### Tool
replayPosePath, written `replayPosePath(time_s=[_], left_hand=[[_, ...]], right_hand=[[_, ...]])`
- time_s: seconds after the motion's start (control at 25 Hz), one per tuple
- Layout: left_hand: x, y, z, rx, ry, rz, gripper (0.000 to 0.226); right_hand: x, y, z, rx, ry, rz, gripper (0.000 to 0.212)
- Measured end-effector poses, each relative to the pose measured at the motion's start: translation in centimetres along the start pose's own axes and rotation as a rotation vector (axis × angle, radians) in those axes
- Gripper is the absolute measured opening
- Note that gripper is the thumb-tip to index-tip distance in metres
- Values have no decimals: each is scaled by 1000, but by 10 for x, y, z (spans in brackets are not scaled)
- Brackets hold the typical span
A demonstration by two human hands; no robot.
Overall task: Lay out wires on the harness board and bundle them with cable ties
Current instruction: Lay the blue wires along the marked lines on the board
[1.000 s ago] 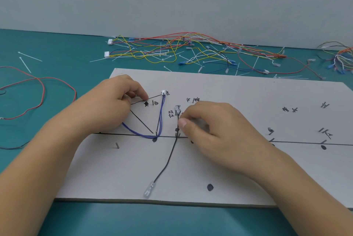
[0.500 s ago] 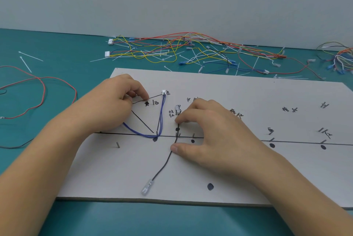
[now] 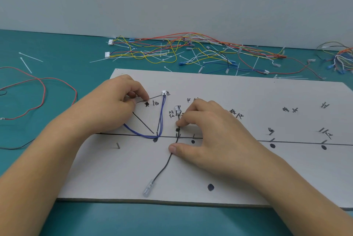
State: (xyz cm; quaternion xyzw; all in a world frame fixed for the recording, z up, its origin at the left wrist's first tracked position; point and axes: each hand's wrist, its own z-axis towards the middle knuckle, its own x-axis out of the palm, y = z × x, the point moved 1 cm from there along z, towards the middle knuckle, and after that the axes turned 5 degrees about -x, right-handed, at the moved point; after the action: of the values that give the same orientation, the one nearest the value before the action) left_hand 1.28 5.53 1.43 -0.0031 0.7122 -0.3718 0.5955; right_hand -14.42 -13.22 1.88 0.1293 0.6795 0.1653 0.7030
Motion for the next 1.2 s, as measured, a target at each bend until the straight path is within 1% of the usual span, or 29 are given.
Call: replayPosePath(time_s=[0.24,0.48,0.56,0.72,0.88,1.08,1.2], left_hand=[[-1,-1,-2,10,-9,-2,33],[0,-6,-6,50,3,30,33],[1,-10,-8,99,6,-5,32],[3,-17,-11,201,-48,-85,30],[4,-20,-13,211,-29,-118,30],[-2,-25,-17,284,-72,-197,30],[-9,-25,-23,313,-67,-214,28]], right_hand=[[-2,-3,2,-10,-8,10,53],[0,-4,1,-14,-16,19,39],[1,-5,0,-17,-22,25,33],[1,-5,0,-18,-35,42,23],[1,-7,0,-28,-51,65,20],[0,-10,8,-17,-70,124,17],[0,-10,9,-15,-56,141,17]])
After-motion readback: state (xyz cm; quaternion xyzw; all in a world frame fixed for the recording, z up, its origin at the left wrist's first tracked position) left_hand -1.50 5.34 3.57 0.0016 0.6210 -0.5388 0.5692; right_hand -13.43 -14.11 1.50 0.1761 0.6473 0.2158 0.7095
